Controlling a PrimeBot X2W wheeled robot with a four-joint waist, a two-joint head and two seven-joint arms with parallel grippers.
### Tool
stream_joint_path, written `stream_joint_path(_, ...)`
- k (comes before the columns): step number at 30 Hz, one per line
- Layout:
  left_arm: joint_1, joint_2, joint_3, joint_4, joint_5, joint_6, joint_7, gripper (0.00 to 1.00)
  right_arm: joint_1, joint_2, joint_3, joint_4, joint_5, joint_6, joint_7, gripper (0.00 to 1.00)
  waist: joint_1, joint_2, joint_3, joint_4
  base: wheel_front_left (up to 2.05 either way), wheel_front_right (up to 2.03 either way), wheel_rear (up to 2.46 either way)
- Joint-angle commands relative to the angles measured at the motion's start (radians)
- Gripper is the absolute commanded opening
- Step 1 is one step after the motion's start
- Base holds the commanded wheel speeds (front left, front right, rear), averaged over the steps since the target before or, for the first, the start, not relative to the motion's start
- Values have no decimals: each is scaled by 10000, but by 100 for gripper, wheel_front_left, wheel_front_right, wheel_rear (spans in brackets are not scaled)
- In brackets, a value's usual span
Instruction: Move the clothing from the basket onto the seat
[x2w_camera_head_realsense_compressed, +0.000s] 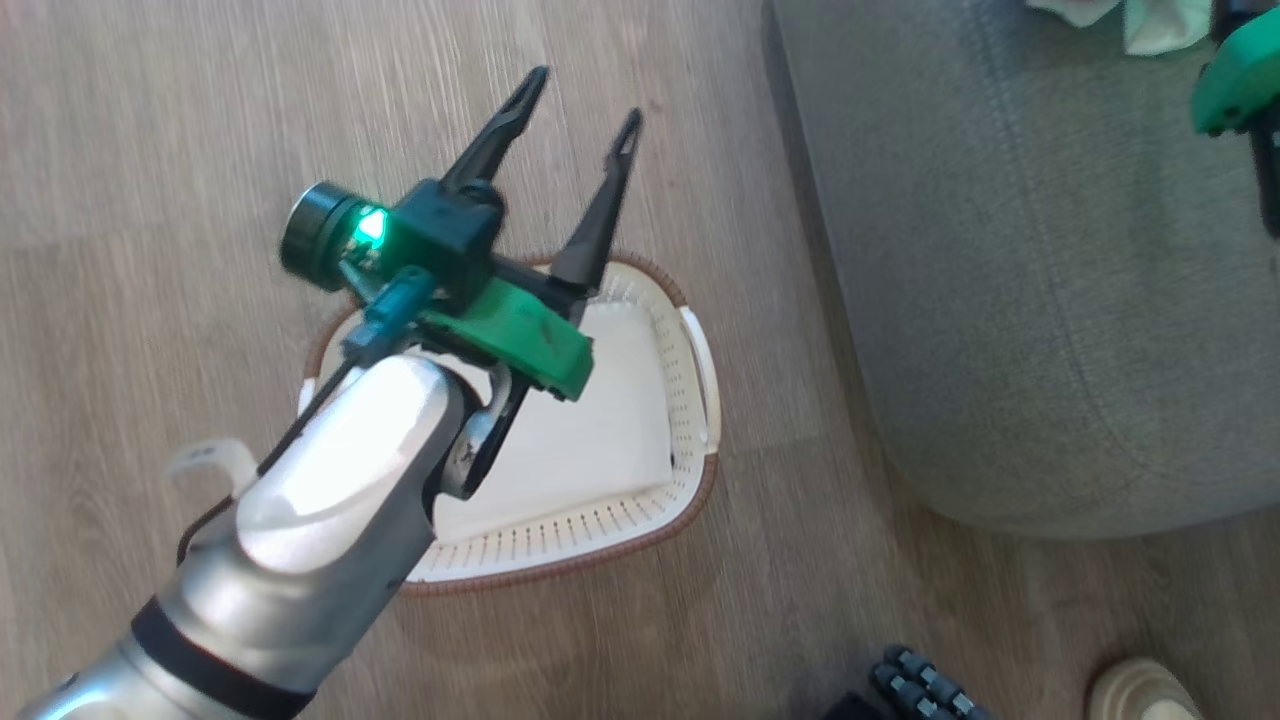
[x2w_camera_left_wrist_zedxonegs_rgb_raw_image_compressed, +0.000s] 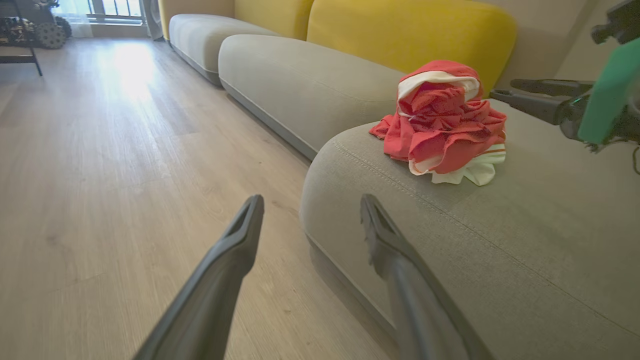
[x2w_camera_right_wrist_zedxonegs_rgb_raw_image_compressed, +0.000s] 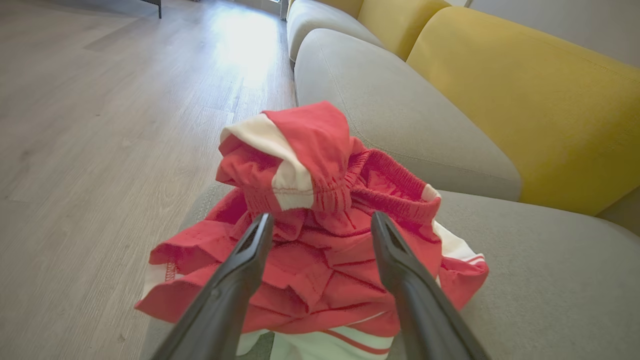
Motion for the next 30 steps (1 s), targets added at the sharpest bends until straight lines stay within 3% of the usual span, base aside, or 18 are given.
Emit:
stream_joint_path(1, 48, 261, 486, -274, -127, 153, -106, 100, 215, -232, 251, -495, 219, 69, -89, 100, 0, 0, -354, 3, 0, 0, 0)
stream_joint_path(10, 992, 256, 1302, 38, -854, 528, -519, 100, 946, -211, 888, -1385, 999, 69, -89, 100, 0, 0, -1655, 529, 0, 0, 0)
stream_joint_path(21, 2290, 622, 2460, 561, -1052, 1027, -715, 100, 2152, 848, 759, -2631, 1131, 69, -89, 100, 0, 0, -2923, 1272, 0, 0, 0)
stream_joint_path(30, 4183, 566, 3789, -119, -991, 1056, -727, 100, 4335, 1981, 32, -4688, 716, 69, -89, 100, 0, 0, -3595, 1915, 0, 0, 0)
